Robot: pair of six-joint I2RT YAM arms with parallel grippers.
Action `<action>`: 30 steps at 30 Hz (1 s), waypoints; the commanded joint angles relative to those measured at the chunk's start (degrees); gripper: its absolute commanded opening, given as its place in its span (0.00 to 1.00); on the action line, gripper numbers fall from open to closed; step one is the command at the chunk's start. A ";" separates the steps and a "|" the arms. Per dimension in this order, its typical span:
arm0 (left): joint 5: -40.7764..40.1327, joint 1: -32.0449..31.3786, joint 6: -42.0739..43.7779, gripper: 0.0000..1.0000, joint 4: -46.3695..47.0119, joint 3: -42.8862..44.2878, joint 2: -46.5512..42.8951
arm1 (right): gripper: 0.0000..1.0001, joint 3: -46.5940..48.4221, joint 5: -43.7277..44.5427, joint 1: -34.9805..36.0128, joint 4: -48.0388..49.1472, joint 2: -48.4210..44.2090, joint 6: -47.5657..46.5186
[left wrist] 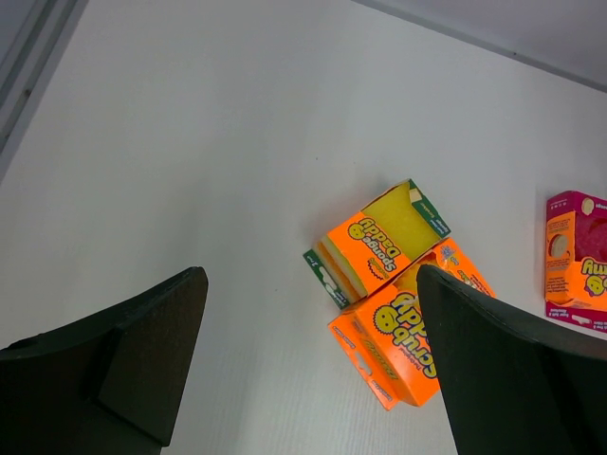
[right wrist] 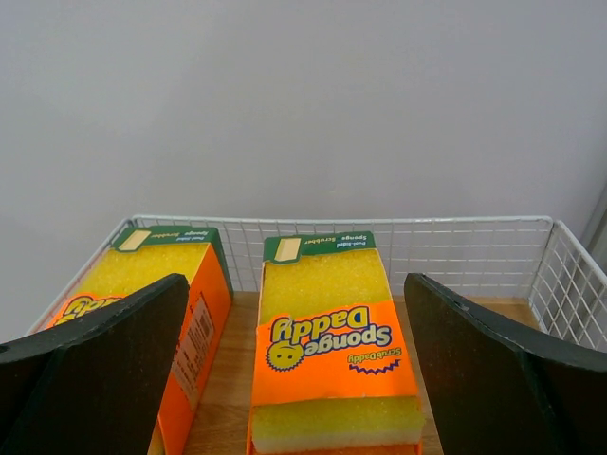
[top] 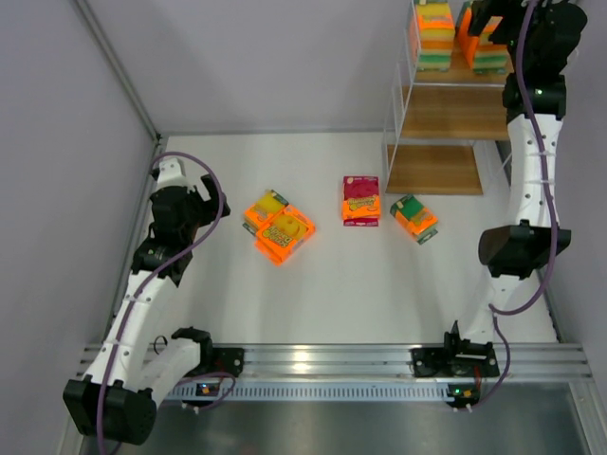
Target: Place and organize the cleaning sponges onto the shelf
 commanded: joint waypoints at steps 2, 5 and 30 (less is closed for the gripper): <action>0.32 0.36 0.56 0.98 0.77 1.06 -0.64 | 0.99 2.55 2.06 0.78 6.75 -4.80 1.47; 0.32 0.36 0.56 0.98 0.68 0.89 -0.99 | 0.97 2.46 1.30 -2.11 7.37 -6.12 0.24; -0.99 0.36 1.53 0.98 0.86 1.15 0.59 | 0.08 -5.80 -14.98 -11.26 3.68 -3.66 -10.57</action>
